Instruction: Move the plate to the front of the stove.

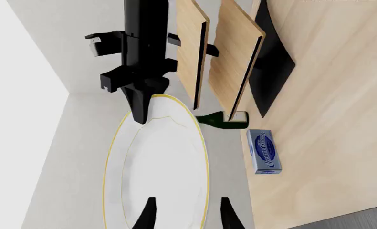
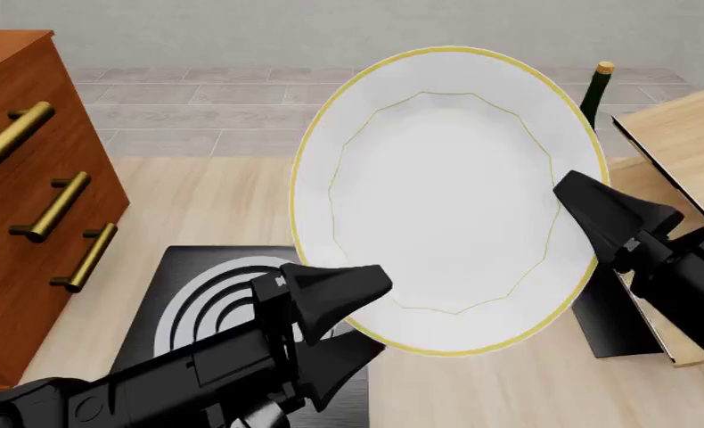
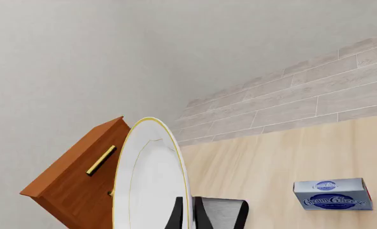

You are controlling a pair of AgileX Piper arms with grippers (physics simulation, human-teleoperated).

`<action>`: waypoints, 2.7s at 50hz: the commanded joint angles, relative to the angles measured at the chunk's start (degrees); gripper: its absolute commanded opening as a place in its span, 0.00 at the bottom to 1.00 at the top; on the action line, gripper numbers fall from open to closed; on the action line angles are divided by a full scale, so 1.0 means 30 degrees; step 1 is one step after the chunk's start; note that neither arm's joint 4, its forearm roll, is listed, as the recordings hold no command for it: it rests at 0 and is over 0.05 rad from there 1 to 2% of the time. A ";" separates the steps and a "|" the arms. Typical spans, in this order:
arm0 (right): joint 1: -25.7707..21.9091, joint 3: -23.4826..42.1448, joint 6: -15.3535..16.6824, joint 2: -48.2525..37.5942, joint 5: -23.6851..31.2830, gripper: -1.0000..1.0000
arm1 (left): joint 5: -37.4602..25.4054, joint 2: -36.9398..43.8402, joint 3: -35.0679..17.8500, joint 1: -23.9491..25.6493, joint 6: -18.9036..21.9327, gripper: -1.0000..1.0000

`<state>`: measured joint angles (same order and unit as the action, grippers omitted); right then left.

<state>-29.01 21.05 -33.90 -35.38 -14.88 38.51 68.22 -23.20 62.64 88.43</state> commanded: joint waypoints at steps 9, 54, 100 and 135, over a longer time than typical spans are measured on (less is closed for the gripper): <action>0.2621 0.1691 -0.0249 0.0007 0.1052 0.00 | -0.0686 -0.1197 0.0212 0.0253 -0.0303 1.00; 0.4831 0.4143 -0.0245 -0.3685 0.0598 0.00 | -1.0852 -1.3064 -0.2691 -0.3664 -0.9063 1.00; 0.3438 0.9465 -0.2117 -1.3126 -0.1025 0.00 | -2.0449 -1.7469 -0.9348 -0.7374 -2.0851 1.00; 0.1930 1.4020 -0.3426 -1.8860 -0.0790 0.00 | -2.0391 -1.7201 -0.7682 -0.7587 -2.1043 1.00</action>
<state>-22.39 59.63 -42.85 -88.53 -17.60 -22.47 17.08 -46.91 40.27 25.37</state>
